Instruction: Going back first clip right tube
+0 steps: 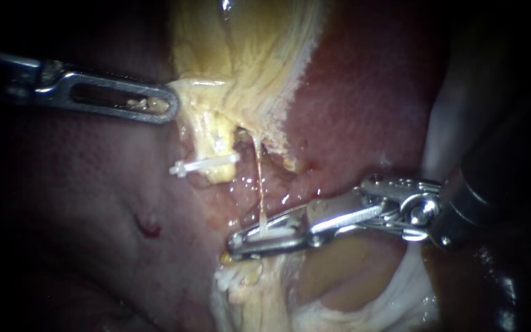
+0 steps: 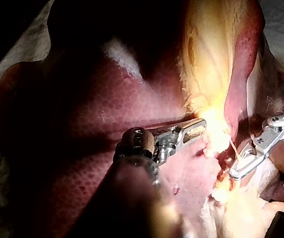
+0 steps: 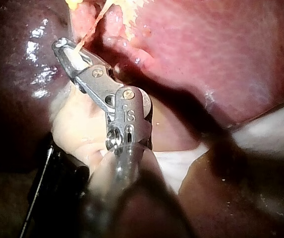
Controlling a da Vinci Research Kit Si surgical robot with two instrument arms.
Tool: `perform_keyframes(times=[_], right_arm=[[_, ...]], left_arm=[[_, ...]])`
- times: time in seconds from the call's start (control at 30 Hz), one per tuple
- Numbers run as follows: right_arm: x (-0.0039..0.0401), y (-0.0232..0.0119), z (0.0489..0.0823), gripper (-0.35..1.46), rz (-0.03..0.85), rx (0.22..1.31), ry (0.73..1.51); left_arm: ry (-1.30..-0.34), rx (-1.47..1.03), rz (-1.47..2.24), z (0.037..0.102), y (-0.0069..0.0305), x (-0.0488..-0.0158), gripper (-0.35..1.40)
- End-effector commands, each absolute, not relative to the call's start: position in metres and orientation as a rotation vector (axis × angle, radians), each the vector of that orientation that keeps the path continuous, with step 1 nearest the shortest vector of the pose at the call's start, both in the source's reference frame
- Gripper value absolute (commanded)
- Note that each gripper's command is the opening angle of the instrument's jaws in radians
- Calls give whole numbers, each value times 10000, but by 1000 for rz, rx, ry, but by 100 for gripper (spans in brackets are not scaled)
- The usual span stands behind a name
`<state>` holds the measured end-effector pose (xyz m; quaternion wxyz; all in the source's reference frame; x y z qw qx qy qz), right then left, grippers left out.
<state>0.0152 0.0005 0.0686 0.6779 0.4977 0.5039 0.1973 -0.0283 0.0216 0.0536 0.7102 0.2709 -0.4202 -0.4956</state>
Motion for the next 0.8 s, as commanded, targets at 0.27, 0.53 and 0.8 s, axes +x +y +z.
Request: perform_keyframes(times=[0.27, 0.53, 0.8], right_arm=[[152, 5, 687, -35, 445, 1117, 1133], [152, 3, 686, -6, 445, 1124, 1129], [157, 2, 686, 45, 456, 1068, 1150]], left_arm=[[-932, 601, -1100, 536, 216, -282, -35], [-932, 601, -1100, 536, 216, -282, -35], [-932, 601, -1100, 536, 216, -282, -35]])
